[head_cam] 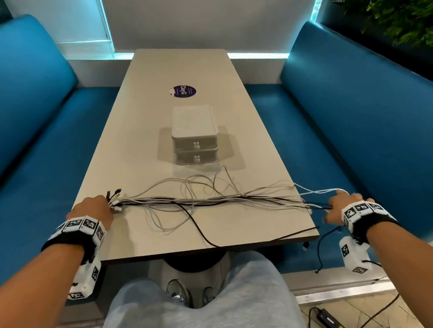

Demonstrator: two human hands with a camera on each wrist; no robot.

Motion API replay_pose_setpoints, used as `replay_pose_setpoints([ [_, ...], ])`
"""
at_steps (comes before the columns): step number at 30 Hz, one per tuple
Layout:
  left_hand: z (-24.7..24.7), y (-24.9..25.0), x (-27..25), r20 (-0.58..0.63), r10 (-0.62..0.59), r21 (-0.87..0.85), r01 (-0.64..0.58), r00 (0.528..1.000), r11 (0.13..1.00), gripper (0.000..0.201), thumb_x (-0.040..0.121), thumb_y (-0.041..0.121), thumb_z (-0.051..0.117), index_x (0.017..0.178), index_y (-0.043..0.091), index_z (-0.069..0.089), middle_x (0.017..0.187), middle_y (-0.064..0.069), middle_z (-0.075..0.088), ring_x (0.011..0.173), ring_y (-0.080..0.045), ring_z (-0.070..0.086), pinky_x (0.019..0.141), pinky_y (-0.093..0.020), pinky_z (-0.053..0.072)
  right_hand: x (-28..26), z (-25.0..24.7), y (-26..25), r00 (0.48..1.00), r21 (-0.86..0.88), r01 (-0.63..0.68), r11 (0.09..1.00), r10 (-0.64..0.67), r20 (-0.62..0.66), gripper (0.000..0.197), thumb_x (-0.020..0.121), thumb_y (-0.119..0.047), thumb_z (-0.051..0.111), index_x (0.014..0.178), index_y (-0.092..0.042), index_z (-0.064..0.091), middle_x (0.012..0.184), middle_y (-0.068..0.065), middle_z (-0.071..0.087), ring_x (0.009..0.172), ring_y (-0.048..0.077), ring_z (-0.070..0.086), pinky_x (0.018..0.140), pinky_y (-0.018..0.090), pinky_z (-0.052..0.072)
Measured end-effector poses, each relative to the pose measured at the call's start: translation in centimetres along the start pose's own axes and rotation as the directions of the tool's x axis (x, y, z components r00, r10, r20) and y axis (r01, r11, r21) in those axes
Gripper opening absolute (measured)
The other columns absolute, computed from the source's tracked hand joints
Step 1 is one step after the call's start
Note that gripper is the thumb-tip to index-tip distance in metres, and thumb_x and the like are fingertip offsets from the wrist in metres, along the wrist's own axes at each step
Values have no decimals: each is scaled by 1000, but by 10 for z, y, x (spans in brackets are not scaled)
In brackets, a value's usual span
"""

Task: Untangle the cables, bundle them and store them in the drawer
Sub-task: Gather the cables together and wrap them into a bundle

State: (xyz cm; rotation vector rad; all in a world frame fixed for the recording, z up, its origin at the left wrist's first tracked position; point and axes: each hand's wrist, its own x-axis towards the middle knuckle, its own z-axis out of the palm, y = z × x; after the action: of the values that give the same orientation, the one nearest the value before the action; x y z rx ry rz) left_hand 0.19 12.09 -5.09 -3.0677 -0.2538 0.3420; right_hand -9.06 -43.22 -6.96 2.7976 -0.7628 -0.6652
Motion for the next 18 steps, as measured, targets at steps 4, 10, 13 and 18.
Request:
replay_pose_setpoints([
  [4, 1, -1, 1, 1, 1, 5, -1, 1000, 1000, 12, 94, 19, 45, 87, 13, 52, 82, -5, 54, 80, -28, 59, 72, -35, 50, 1, 2, 11, 996, 185, 13, 983, -29, 86, 68, 63, -43, 84, 117, -9, 60, 121, 6, 61, 100, 25, 62, 81, 29, 51],
  [10, 2, 0, 0, -8, 5, -11, -5, 1000, 1000, 16, 95, 19, 46, 82, 13, 53, 79, -6, 55, 77, -28, 60, 71, -34, 50, 7, 23, 31, 988, 448, 81, 890, -133, 85, 151, 20, -78, 82, 150, -25, 26, 151, 3, 37, 130, 25, 46, 103, 37, 45],
  [13, 2, 0, -1, -13, 5, -4, -5, 1000, 1000, 17, 95, 19, 46, 81, 13, 52, 77, -6, 54, 76, -28, 60, 69, -34, 50, -8, 17, 31, 989, 444, 63, 894, -115, 91, 138, 32, -80, 81, 148, -26, 29, 146, 4, 42, 101, 20, 57, 84, 32, 53],
  [18, 4, -1, 2, -10, -1, 5, 1, 1000, 1000, 15, 94, 17, 46, 82, 12, 53, 78, -7, 56, 75, -28, 60, 69, -34, 50, -8, 6, 32, 996, 544, -12, 839, -37, 78, 35, 80, -35, 62, 107, -13, 63, 82, 7, 64, 74, 24, 62, 59, 23, 43],
])
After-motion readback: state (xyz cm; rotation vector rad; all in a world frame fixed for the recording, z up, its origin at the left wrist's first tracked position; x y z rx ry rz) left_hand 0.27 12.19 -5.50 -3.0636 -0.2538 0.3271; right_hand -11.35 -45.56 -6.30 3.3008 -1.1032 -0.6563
